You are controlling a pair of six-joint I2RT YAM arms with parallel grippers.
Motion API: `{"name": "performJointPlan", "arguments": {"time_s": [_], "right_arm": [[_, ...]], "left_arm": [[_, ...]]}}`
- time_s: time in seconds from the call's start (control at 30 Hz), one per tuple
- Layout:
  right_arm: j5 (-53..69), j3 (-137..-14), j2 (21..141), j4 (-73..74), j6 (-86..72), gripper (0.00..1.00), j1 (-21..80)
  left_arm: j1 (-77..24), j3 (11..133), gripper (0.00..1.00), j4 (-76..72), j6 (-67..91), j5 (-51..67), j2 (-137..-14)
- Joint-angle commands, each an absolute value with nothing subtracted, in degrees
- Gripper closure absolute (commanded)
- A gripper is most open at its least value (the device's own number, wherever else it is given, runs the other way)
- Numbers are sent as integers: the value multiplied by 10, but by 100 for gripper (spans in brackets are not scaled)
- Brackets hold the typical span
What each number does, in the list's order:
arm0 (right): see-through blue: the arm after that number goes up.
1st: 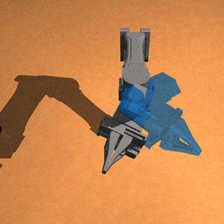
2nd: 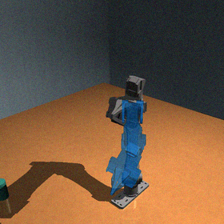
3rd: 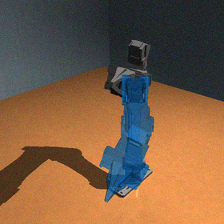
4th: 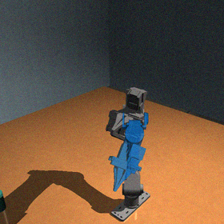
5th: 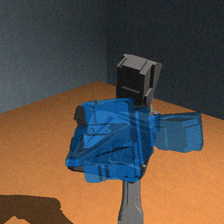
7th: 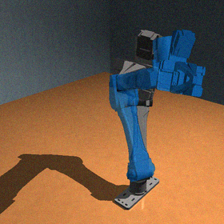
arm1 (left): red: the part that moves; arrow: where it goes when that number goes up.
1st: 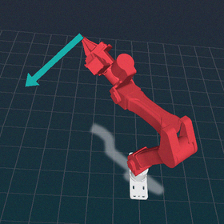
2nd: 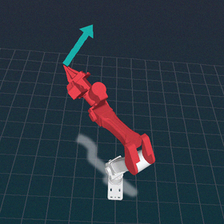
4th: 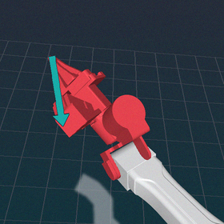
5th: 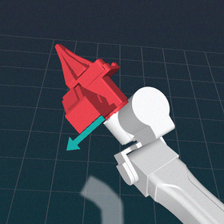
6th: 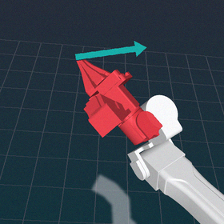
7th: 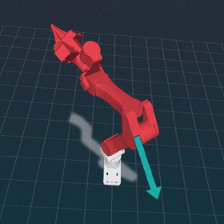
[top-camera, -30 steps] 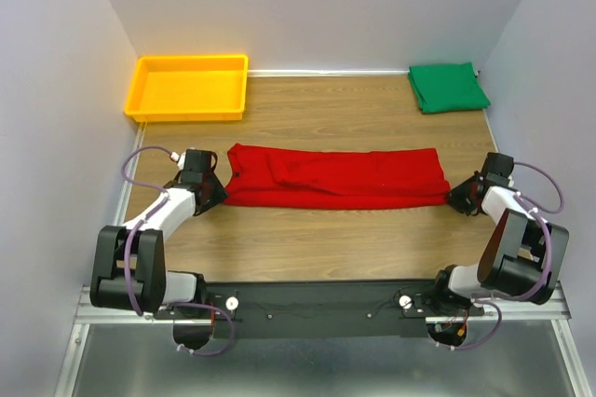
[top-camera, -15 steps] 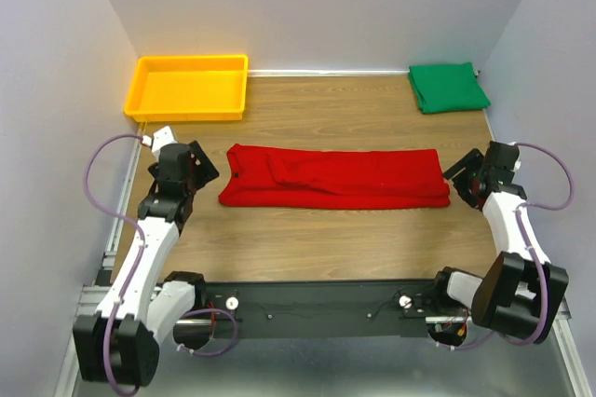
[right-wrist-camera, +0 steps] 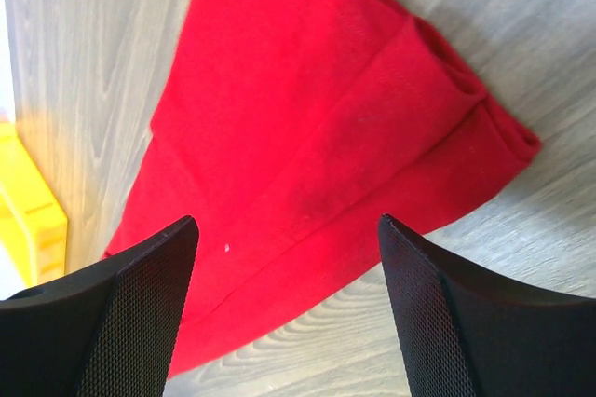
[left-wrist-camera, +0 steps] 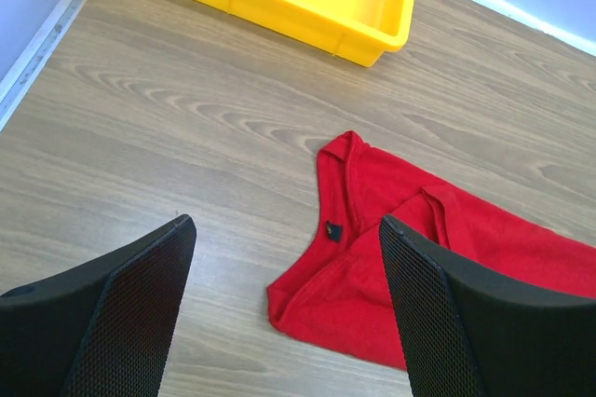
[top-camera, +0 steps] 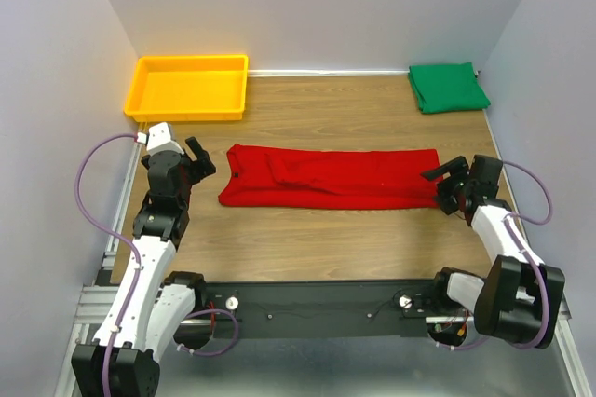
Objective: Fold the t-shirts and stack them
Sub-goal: Fold the tshirt
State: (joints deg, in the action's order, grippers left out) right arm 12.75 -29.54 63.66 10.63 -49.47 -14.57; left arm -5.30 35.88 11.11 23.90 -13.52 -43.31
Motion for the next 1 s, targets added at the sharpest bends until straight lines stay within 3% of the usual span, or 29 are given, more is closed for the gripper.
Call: {"name": "performJointPlan", "arguments": {"time_s": [0.0, 0.97], "right_arm": [[87, -283, 657, 79, -522, 16, -143], [84, -319, 768, 12, -520, 15, -143]], "left_arm": [[-50, 353, 13, 91, 223, -120, -438], [-49, 352, 13, 89, 219, -121, -448]]}}
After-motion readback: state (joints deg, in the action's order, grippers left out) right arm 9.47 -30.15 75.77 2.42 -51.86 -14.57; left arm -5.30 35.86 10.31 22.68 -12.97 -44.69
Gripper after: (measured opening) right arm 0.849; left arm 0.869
